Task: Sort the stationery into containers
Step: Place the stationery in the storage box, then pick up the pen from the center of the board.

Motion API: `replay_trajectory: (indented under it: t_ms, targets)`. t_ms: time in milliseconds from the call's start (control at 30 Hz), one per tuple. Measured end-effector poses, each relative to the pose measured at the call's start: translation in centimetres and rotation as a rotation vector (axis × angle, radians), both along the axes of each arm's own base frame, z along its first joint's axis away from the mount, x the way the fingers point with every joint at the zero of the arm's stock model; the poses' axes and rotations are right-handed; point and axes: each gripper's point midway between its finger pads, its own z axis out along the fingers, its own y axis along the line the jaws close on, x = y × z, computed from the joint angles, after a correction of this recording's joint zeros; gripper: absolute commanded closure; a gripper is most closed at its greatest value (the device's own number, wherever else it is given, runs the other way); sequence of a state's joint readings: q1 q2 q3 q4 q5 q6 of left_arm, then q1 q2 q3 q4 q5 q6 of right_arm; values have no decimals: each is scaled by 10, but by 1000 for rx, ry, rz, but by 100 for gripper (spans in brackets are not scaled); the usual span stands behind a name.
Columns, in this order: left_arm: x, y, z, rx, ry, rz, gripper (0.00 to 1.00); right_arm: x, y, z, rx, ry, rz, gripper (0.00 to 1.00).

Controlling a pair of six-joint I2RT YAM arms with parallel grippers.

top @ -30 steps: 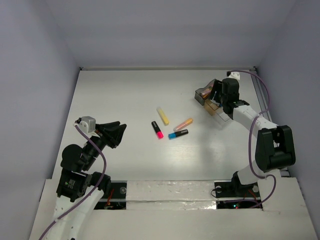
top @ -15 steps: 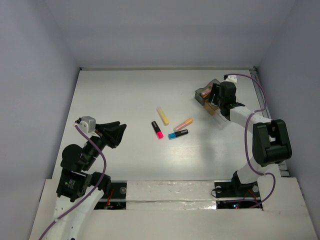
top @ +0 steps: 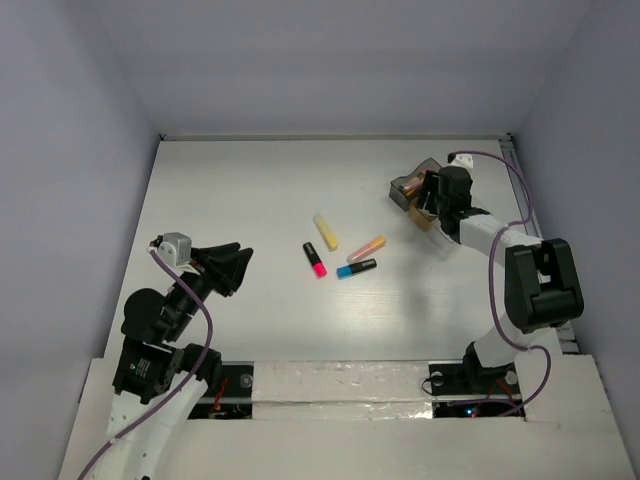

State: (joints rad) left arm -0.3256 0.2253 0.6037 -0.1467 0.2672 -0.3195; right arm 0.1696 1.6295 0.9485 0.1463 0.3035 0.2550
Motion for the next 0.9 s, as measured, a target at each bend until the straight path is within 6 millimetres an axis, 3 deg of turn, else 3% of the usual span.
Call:
replay_trajectory:
  t_ms: [233, 400, 467, 500, 533, 567, 667, 767, 867, 900]
  targets:
    - [0, 0, 0, 0, 0, 0, 66, -3, 0, -1, 11, 10, -5, 8]
    - [0, 0, 0, 0, 0, 0, 66, -5, 4, 19, 34, -26, 9, 2]
    - [0, 0, 0, 0, 0, 0, 66, -7, 6, 34, 50, -58, 21, 27]
    - [0, 0, 0, 0, 0, 0, 66, -8, 9, 40, 62, -70, 30, 73]
    - [0, 0, 0, 0, 0, 0, 67, -10, 12, 49, 73, -85, 44, 93]
    - [0, 0, 0, 0, 0, 0, 67, -13, 18, 57, 93, -99, 63, 100]
    - [0, 0, 0, 0, 0, 1, 73, -22, 44, 79, 141, -139, 143, 100]
    - [0, 0, 0, 0, 0, 2, 77, -33, 100, 84, 165, -117, 297, 97]
    - [1, 1, 0, 0, 1, 6, 83, -42, 163, 74, 167, -44, 453, 79]
    - [1, 1, 0, 0, 1, 6, 85, -44, 179, 69, 160, -22, 492, 64]
